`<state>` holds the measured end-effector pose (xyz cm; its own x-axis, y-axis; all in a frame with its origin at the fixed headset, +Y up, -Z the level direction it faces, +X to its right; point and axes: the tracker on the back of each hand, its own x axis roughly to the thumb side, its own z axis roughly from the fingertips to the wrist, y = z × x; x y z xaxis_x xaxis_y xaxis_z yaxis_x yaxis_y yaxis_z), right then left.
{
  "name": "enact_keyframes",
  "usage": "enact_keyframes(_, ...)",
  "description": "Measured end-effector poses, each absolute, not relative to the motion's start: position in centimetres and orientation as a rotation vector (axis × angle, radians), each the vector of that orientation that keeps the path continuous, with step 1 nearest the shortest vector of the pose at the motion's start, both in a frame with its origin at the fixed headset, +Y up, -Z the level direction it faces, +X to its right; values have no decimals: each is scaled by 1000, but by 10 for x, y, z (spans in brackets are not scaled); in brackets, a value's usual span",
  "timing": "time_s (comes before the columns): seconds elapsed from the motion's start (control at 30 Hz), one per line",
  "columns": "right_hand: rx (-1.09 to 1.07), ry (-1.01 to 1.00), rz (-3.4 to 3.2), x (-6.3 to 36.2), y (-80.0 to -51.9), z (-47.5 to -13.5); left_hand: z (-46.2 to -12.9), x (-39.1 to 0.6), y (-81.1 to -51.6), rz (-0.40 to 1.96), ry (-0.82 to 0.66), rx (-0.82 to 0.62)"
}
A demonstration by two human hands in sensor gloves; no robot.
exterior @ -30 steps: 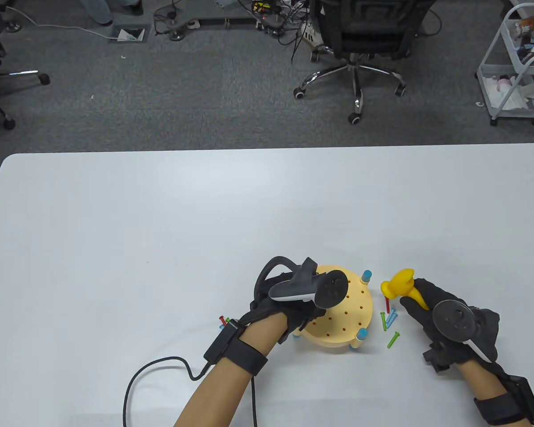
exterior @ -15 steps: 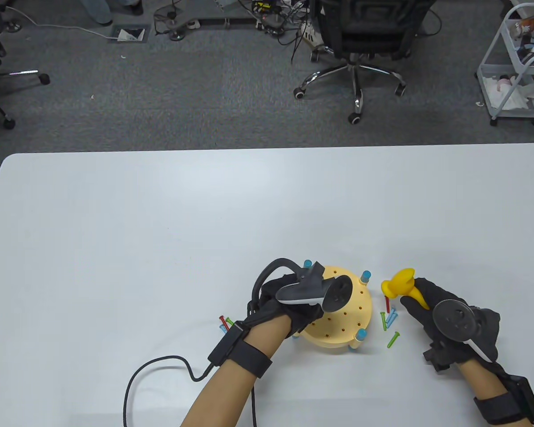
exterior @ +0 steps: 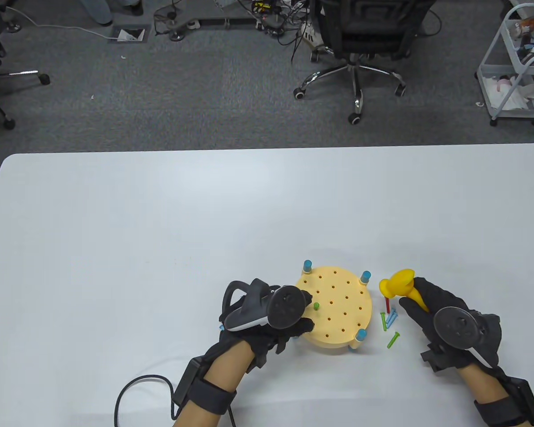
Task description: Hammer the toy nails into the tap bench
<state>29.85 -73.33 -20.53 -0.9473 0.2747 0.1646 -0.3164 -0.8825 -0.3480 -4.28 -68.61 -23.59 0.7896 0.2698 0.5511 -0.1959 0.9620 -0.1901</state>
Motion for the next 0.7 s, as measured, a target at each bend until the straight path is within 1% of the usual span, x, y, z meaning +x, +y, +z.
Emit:
enact_keyframes(0.1, 323, -607, 2769, 286, -721, -197, -233, -48, -710, 359, -590, -115)
enact_keyframes(0.17, 497, -602, 2805, 272, -715, -194, -233, -49, -719, 399, -588, -81)
enact_keyframes(0.27, 728, -567, 2902, 242, -708, -194, -233, -51, -725, 419, -594, -42)
enact_keyframes(0.37, 866, -599, 2989, 211, -705, -198, -232, -53, -728, 426, -601, -35)
enact_keyframes(0.4, 917, -615, 3017, 198, -703, -201, -231, -53, -732, 388, -599, -43)
enact_keyframes(0.47, 936, -664, 3035, 179, -699, -206, -231, -56, -736, 415, -601, -37)
enact_keyframes(0.53, 867, -745, 3002, 169, -695, -211, -232, -57, -737, 459, -601, -56)
enact_keyframes(0.57, 837, -742, 2970, 166, -695, -213, -232, -57, -737, 460, -603, -51)
enact_keyframes(0.6, 864, -658, 2954, 163, -698, -215, -231, -57, -738, 457, -604, -45)
enact_keyframes(0.63, 921, -515, 3029, 158, -703, -219, -231, -57, -738, 456, -604, -37)
enact_keyframes(0.7, 932, -580, 3025, 161, -699, -218, -231, -57, -738, 454, -602, -33)
